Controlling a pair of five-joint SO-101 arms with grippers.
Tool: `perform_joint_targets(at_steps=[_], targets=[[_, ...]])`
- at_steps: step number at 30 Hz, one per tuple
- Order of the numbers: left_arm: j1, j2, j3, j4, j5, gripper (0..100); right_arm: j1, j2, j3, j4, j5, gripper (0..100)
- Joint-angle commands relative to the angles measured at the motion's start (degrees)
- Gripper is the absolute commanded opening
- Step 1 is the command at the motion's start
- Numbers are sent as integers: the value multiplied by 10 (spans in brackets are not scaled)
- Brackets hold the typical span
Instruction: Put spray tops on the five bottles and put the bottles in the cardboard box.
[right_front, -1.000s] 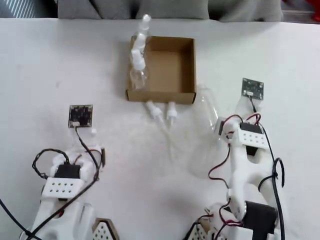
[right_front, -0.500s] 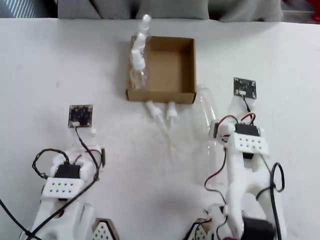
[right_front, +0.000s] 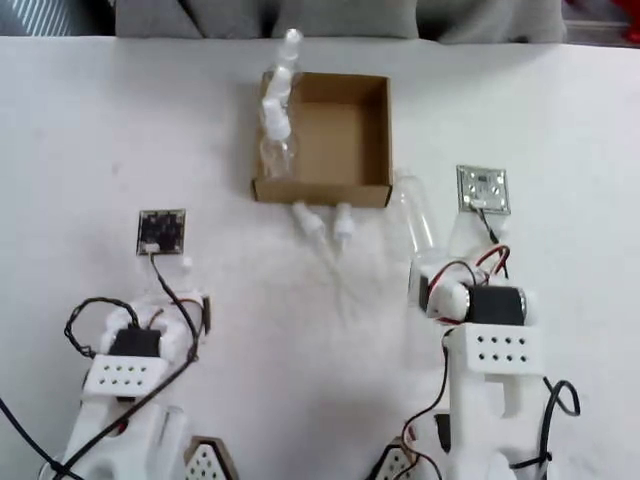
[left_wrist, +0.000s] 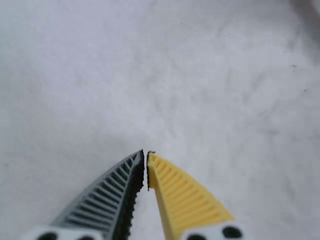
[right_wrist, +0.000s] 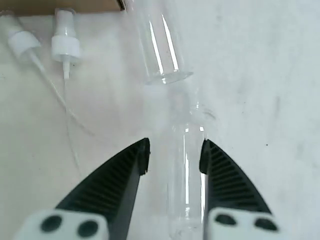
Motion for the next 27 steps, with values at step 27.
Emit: perform_joint_targets(at_steps=[27], targets=[[-3, -21, -1, -12, -4, 24, 54, 34, 135, -136, 115, 249]])
